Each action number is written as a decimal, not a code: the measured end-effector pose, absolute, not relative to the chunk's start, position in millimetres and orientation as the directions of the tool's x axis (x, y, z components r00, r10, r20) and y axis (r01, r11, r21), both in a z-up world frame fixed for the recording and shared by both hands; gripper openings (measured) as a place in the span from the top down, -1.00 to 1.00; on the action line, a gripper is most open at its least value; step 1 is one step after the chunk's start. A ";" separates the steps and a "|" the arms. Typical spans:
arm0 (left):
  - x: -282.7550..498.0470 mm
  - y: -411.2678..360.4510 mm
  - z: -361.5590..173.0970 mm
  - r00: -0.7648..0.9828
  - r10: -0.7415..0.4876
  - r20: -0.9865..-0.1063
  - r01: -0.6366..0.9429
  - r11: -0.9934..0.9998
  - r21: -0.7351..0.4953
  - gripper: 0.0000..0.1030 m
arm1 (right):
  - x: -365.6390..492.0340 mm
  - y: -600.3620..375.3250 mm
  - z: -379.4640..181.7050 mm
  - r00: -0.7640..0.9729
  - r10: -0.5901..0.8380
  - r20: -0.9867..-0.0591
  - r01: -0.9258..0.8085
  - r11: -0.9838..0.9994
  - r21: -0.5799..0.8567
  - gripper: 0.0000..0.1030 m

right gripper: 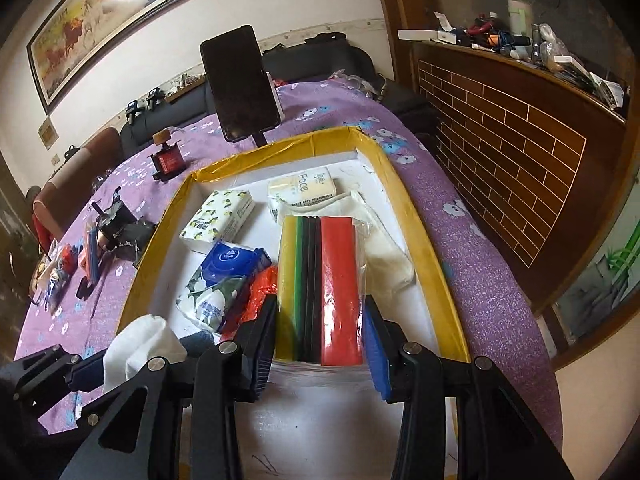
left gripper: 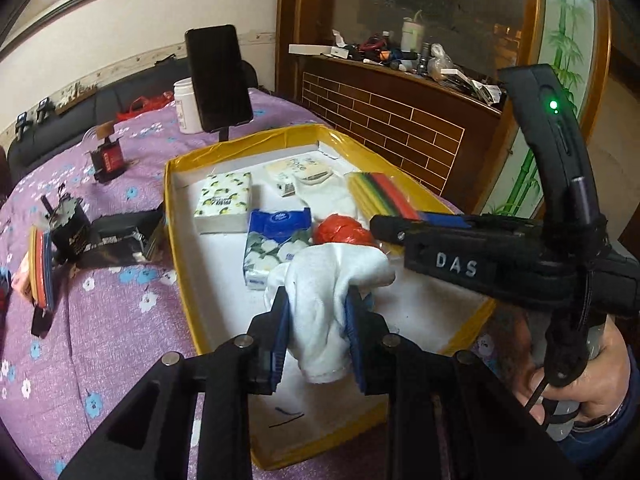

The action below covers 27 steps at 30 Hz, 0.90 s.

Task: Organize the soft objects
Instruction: 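Carry the sock and strip pack over the tray and lower them, then open both grippers to release the sock and strip pack in the tray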

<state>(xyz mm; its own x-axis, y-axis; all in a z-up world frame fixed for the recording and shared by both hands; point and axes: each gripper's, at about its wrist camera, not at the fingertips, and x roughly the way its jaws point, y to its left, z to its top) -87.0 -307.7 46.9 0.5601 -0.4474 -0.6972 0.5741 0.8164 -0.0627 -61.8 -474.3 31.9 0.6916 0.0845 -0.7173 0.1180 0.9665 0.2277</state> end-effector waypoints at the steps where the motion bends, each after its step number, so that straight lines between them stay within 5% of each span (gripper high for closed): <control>1: -84.6 -310.5 47.7 0.564 -0.445 -0.696 0.574 0.817 -0.057 0.52 | -61.4 -474.2 31.9 0.692 0.082 -0.717 0.121 0.966 0.227 0.14; 14: -36.0 -319.1 46.6 0.531 -0.445 -0.721 0.528 0.840 -0.129 0.50 | -56.7 -470.5 32.6 0.689 0.055 -0.723 0.138 0.969 0.206 0.14; 19: -37.7 -312.9 47.3 0.540 -0.455 -0.708 0.524 0.840 -0.141 0.11 | -57.0 -469.4 34.5 0.692 0.046 -0.721 0.146 0.968 0.202 0.00; 21: -38.6 -308.7 50.9 0.547 -0.466 -0.695 0.522 0.839 -0.153 0.04 | -58.9 -468.7 37.1 0.698 0.038 -0.715 0.148 0.969 0.196 -0.17; 27: -41.9 -294.9 62.1 0.562 -0.486 -0.669 0.514 0.839 -0.178 -0.15 | -65.5 -465.3 49.2 0.729 0.014 -0.685 0.161 0.968 0.191 -0.20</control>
